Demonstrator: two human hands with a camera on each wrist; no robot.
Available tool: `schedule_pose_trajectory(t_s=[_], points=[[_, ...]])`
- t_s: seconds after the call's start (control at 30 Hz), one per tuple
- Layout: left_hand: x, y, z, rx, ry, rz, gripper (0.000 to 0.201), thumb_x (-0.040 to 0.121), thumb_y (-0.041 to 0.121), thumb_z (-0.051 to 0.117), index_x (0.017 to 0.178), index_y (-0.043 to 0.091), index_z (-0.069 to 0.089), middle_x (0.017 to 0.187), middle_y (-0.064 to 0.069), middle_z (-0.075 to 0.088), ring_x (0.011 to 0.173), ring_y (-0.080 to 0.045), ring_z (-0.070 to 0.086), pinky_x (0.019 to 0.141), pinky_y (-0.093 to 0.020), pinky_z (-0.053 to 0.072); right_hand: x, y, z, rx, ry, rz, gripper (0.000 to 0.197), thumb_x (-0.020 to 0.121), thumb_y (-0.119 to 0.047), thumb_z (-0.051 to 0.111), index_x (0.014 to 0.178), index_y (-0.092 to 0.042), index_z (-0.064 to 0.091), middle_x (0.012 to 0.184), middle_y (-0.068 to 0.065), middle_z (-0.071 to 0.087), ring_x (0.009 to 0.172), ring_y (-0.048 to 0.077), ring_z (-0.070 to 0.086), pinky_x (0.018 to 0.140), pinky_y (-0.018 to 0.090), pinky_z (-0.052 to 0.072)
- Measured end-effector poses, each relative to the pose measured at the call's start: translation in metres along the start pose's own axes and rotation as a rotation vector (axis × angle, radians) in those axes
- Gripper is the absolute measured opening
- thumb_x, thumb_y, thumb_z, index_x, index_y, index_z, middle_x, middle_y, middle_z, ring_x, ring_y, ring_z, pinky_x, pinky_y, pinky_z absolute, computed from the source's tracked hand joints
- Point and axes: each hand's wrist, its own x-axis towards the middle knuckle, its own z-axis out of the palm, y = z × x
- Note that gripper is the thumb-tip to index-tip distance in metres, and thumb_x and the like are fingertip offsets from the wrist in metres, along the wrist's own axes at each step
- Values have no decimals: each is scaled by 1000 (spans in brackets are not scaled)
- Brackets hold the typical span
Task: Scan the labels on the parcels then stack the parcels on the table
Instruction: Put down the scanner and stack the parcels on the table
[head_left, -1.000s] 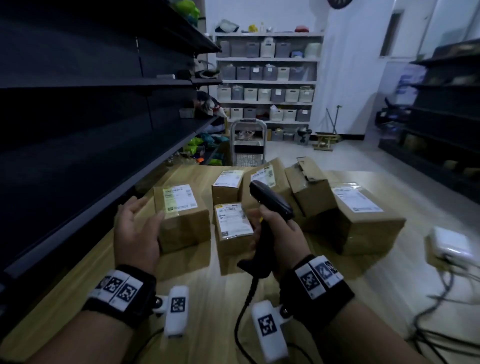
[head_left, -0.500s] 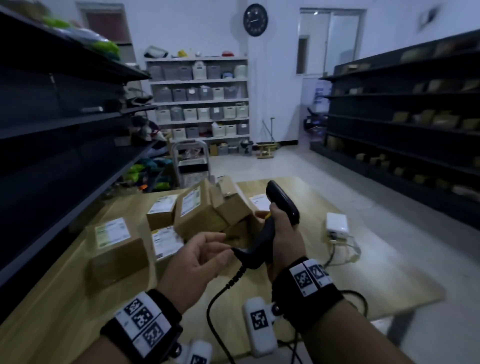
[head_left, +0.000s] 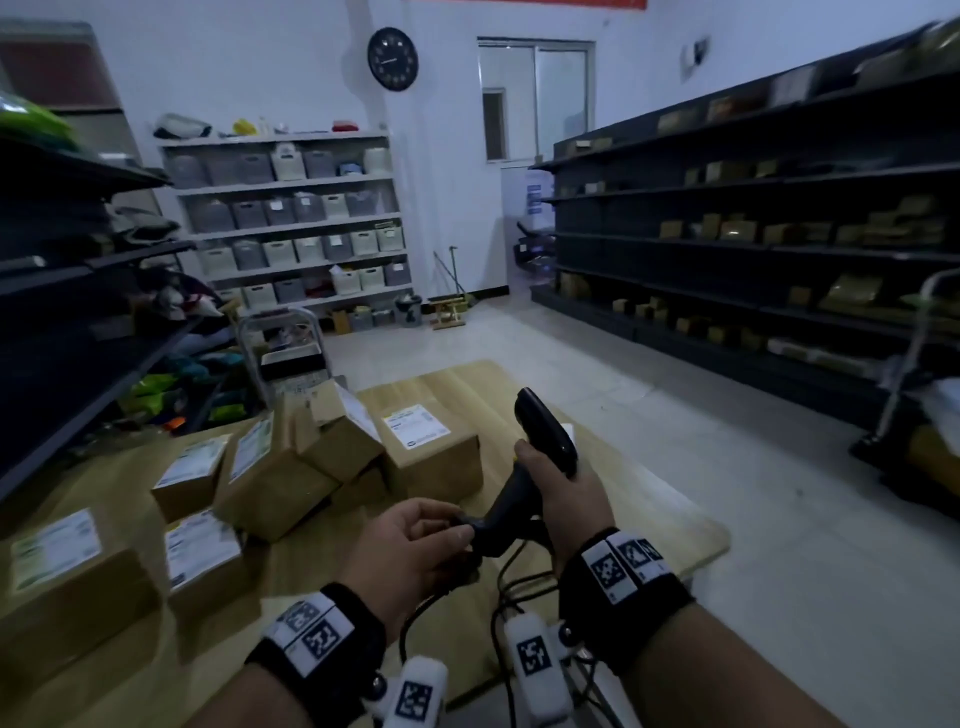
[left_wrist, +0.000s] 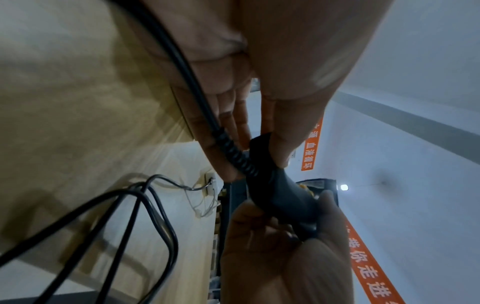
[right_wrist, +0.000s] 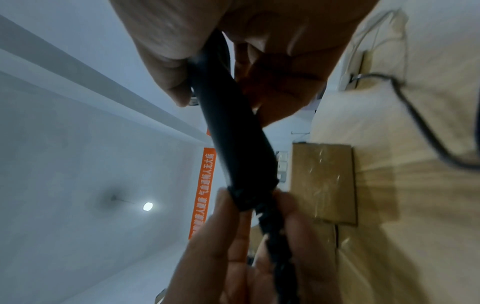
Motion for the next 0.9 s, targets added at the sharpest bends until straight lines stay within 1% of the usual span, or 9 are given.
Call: schedule_pose_trajectory(t_s=[0.07,0.2,0.3,0.4,0.53,0.63,0.7,0.8,0.9], points=[[12,-4,13,6,2,-30,17,94,-11,75,109,-7,68,84,-19,78,69,-34,72,68,-47,68,9,4,-19,-38,35,-7,36,92,-37,82,118,-20,64,115,14,72,99,33,76,68,51,69],[36,-13,39,102,-9,-98,18,94,-10,77,110,-8,68,88,-21,75,66,-31,72,63,-44,68,32,11,-60,-172,80,31,39,91,-37,83,117,-11,67,104,16,78,79,33,81,58,41,64],[52,-23,50,204,-55,-138,34,87,-12,83,118,-5,69,105,-23,79,80,-31,80,67,-39,66,50,18,-88,-243,101,77,43,90,-34,86,117,-6,67,100,21,79,70,35,81,54,37,61],[63,-33,57,283,-64,-145,48,78,-17,89,119,0,72,108,-22,81,88,-32,81,72,-37,66,61,19,-112,-299,120,123,38,90,-30,86,110,-4,67,96,24,79,64,35,79,51,35,59],[71,-45,65,295,-49,-167,44,79,-23,83,118,-5,70,102,-23,78,83,-32,79,71,-40,67,76,24,-130,-406,130,147,53,77,-38,95,107,-2,71,94,23,80,69,38,81,62,48,68],[76,-53,67,353,-54,-147,44,79,-19,87,117,-4,71,106,-24,78,89,-35,79,81,-46,67,82,27,-136,-447,136,160,55,71,-40,98,102,-1,73,87,22,81,70,39,81,68,56,68],[76,-53,68,410,-83,-135,44,78,-12,91,115,2,73,108,-21,79,93,-34,79,79,-42,67,84,29,-137,-486,127,172,54,70,-43,97,97,-1,76,79,18,82,70,37,81,72,59,68],[74,-52,68,491,-130,-115,40,79,-5,94,111,11,76,107,-12,81,95,-26,80,75,-33,67,84,26,-135,-637,109,161,46,73,-53,93,88,-14,75,74,8,82,68,29,81,75,50,69],[76,-51,66,490,-140,-113,44,76,-2,96,112,12,77,107,-11,82,97,-28,82,82,-39,68,82,14,-136,-798,88,171,46,79,-61,86,90,-17,73,74,5,81,62,25,79,65,36,66]])
